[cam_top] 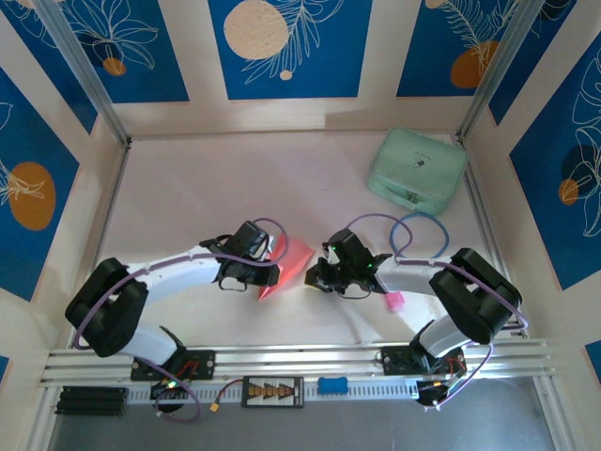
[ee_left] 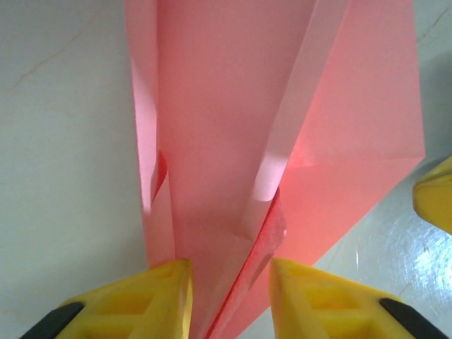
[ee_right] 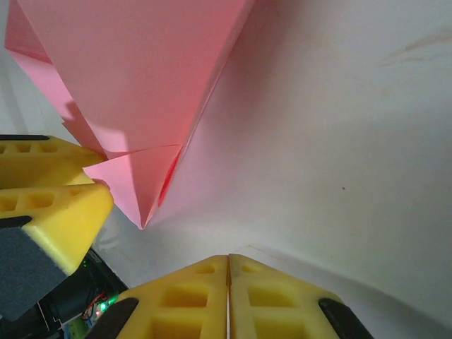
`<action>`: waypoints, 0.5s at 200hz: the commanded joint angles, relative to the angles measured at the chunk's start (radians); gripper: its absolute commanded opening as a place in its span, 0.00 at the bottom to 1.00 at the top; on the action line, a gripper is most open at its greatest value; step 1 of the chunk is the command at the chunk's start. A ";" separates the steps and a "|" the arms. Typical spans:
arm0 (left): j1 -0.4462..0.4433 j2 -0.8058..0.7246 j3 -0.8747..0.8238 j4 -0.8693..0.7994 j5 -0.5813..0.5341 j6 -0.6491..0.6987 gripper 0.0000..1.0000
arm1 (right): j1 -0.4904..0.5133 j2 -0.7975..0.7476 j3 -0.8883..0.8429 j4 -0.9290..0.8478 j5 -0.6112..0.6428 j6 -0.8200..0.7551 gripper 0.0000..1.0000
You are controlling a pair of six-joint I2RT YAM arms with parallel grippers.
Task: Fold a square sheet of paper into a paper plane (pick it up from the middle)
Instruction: Move the paper plane to the center of the table.
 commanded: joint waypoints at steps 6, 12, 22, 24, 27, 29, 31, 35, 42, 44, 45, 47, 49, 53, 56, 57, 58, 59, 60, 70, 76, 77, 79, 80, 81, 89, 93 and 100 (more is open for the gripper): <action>-0.012 -0.018 0.023 0.010 0.012 0.024 0.35 | 0.009 0.031 0.024 0.013 -0.015 -0.011 0.11; -0.012 -0.026 0.021 0.013 0.010 0.025 0.36 | 0.011 0.036 0.026 0.015 -0.015 -0.009 0.11; -0.012 -0.033 0.022 0.006 0.003 0.030 0.36 | 0.012 0.041 0.030 0.019 -0.017 -0.008 0.11; -0.011 -0.036 0.024 0.006 0.003 0.030 0.36 | 0.012 0.042 0.030 0.020 -0.017 -0.008 0.11; -0.012 -0.038 0.023 0.006 0.003 0.033 0.36 | 0.013 0.043 0.032 0.020 -0.017 -0.008 0.10; -0.013 -0.043 0.023 0.008 0.003 0.035 0.35 | 0.014 0.044 0.031 0.020 -0.017 -0.008 0.11; -0.012 -0.047 0.020 0.010 0.003 0.037 0.35 | 0.012 0.044 0.031 0.020 -0.016 -0.008 0.11; -0.013 -0.055 0.018 0.015 0.003 0.038 0.35 | 0.015 0.045 0.032 0.020 -0.016 -0.008 0.11; -0.013 -0.073 0.012 0.028 0.006 0.040 0.36 | 0.014 0.047 0.032 0.022 -0.015 -0.007 0.11; -0.013 -0.079 0.010 0.031 0.007 0.041 0.36 | 0.015 0.047 0.032 0.022 -0.016 -0.007 0.11; -0.013 -0.081 0.009 0.032 0.007 0.042 0.36 | 0.015 0.046 0.032 0.022 -0.016 -0.006 0.11; -0.013 -0.088 0.009 0.036 0.009 0.044 0.36 | 0.015 0.046 0.032 0.022 -0.016 -0.006 0.11; -0.012 -0.093 0.008 0.038 0.010 0.046 0.36 | 0.016 0.046 0.032 0.022 -0.015 -0.007 0.11; -0.013 -0.105 0.005 0.044 0.013 0.050 0.36 | 0.016 0.047 0.033 0.022 -0.014 -0.007 0.11; -0.013 -0.113 0.001 0.049 0.012 0.051 0.37 | 0.016 0.046 0.032 0.022 -0.015 -0.006 0.11; -0.013 -0.116 0.000 0.049 0.012 0.051 0.37 | 0.016 0.047 0.032 0.022 -0.015 -0.007 0.11; -0.012 -0.119 0.000 0.050 0.011 0.052 0.37 | 0.016 0.047 0.032 0.022 -0.015 -0.007 0.11; -0.012 -0.120 -0.001 0.051 0.011 0.052 0.37 | 0.015 0.047 0.033 0.022 -0.015 -0.007 0.11; -0.013 -0.123 -0.002 0.051 0.009 0.053 0.38 | 0.016 0.047 0.033 0.022 -0.015 -0.007 0.11; -0.012 -0.146 -0.009 0.047 -0.017 0.053 0.39 | 0.017 0.048 0.034 0.023 -0.012 -0.007 0.11; -0.014 -0.157 -0.015 0.041 -0.034 0.055 0.40 | 0.017 0.050 0.035 0.023 -0.015 -0.007 0.11; -0.013 -0.158 -0.016 0.041 -0.038 0.054 0.40 | 0.017 0.050 0.035 0.023 -0.014 -0.007 0.11; -0.013 -0.161 -0.018 0.040 -0.046 0.055 0.41 | 0.017 0.050 0.035 0.024 -0.014 -0.007 0.11; -0.014 -0.162 -0.018 0.038 -0.049 0.055 0.41 | 0.017 0.051 0.035 0.024 -0.015 -0.007 0.11; -0.014 -0.163 -0.019 0.037 -0.052 0.055 0.41 | 0.017 0.051 0.035 0.025 -0.015 -0.007 0.11; -0.011 -0.166 -0.023 0.026 -0.072 0.056 0.42 | 0.017 0.055 0.038 0.027 -0.015 -0.005 0.11; -0.009 -0.163 -0.023 0.021 -0.073 0.060 0.43 | 0.017 0.057 0.039 0.028 -0.015 -0.005 0.11; -0.010 -0.157 -0.022 0.017 -0.066 0.067 0.42 | 0.020 0.061 0.041 0.029 -0.016 -0.004 0.11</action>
